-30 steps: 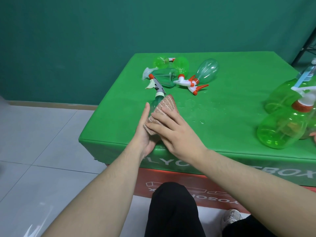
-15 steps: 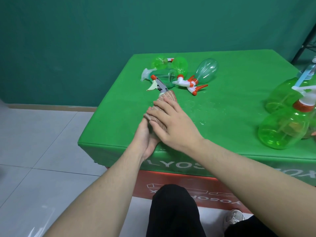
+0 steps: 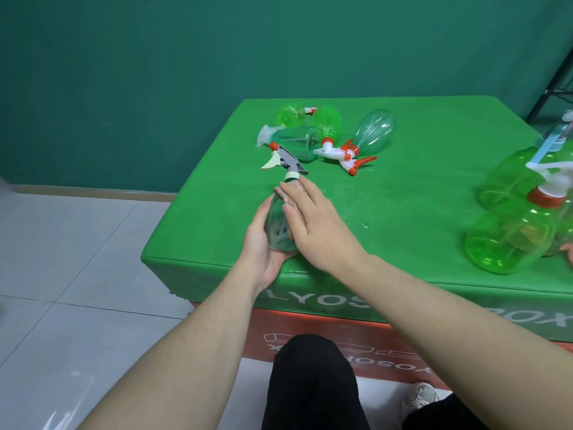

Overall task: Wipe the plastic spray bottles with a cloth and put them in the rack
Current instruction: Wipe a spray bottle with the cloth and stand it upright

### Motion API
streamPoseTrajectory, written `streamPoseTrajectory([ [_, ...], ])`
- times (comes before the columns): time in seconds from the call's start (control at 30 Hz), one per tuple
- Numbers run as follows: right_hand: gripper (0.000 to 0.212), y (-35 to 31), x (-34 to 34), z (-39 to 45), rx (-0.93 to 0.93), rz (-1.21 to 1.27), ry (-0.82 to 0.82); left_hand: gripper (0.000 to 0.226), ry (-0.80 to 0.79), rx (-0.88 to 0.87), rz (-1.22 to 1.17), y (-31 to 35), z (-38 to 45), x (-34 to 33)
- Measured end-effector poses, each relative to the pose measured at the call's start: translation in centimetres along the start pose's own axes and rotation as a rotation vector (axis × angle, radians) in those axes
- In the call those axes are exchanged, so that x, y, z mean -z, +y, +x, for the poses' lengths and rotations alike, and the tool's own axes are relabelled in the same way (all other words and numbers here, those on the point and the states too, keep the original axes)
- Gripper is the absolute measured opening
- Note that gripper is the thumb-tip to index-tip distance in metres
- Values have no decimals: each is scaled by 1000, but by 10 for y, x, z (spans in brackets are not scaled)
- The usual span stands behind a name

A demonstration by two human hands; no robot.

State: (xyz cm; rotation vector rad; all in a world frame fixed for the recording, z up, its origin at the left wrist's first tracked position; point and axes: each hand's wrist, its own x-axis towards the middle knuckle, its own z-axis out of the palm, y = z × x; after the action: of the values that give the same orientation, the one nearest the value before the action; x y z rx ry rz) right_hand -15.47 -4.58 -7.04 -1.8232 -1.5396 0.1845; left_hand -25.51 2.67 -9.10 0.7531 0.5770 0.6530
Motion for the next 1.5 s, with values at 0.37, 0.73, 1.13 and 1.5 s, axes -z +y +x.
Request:
streamPoseTrajectory([
  [0.37, 39, 24, -8, -38, 373, -227, 42, 91, 14, -36, -45, -5, 5, 7],
  [0.73, 27, 11, -7, -32, 309, -169, 179, 85, 32, -16, -71, -6, 7, 8],
  [1.13, 41, -15, 6, 34, -133, 42, 43, 43, -29, -61, -27, -5, 5, 2],
  [1.5, 46, -3, 4, 10, 58, -100, 76, 33, -8, -124, -15, -9, 5, 4],
])
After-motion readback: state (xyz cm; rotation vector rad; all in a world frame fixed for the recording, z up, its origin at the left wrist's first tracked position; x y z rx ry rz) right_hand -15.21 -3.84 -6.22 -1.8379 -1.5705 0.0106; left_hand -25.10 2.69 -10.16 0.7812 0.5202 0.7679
